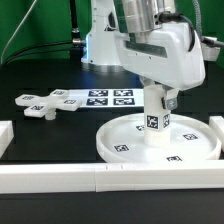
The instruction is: Assemble round table
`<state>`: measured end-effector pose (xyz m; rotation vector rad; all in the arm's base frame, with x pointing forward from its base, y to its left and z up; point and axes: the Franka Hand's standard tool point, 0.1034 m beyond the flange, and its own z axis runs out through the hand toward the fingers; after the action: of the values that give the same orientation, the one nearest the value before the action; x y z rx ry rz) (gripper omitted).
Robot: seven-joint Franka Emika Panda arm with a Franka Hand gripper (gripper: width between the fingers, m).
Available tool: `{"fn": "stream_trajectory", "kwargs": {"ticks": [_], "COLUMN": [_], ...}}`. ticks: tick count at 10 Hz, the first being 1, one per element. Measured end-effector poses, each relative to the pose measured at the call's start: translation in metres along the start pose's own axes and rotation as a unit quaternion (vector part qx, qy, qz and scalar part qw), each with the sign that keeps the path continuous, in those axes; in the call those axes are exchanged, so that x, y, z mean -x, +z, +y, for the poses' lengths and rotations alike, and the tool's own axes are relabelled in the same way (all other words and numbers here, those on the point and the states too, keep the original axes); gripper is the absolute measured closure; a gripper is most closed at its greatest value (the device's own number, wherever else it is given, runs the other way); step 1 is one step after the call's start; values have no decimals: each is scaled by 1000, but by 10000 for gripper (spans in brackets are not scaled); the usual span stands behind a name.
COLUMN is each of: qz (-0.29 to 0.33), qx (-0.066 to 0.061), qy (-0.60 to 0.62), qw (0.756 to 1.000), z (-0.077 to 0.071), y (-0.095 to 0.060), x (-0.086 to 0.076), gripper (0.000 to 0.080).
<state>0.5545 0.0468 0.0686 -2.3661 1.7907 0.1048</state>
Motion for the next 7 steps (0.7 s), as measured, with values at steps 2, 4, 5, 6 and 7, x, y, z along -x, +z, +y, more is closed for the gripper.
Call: {"fn": "stream_trajectory", "kwargs": {"ticks": [2,4,5,6,7], "qz": [0,1,2,2,2], "qx": [0,-1,-2,-1,-1], "qy": [-30,-109,-152,-188,-226], "qw": [1000,994,988,982,974], "z": [0,0,0,0,0], "y": [0,-1,-1,-1,-1], "x": [0,-3,-5,-5,-5], "gripper": [240,175,155,155,151]}}
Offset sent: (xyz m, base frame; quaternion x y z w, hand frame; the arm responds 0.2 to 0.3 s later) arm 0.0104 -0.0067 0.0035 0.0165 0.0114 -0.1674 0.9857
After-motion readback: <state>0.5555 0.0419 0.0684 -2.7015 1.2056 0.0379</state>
